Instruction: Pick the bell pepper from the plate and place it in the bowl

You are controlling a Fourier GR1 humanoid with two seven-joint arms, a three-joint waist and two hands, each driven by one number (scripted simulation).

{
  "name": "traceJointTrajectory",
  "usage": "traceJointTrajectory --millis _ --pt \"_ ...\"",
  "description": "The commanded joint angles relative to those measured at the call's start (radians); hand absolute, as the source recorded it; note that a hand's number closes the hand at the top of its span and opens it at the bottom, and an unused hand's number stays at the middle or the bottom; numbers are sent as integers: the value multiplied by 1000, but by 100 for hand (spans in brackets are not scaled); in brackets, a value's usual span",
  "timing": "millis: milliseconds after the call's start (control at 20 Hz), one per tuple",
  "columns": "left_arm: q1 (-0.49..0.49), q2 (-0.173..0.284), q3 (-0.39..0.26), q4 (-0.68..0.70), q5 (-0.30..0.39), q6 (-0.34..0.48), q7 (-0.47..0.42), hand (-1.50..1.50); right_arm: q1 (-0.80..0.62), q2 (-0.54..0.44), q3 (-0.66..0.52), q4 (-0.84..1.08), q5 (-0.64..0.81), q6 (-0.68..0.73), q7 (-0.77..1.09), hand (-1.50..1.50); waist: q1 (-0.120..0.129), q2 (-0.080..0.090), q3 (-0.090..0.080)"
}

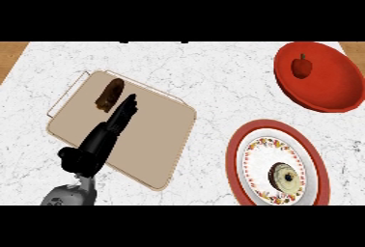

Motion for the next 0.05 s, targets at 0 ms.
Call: traceJointTrajectory --millis 0 --pt "-6 6 8 -32 15 -11 38 0 137 -74 -58 30 -71 150 -118 -150 -5 -1 1"
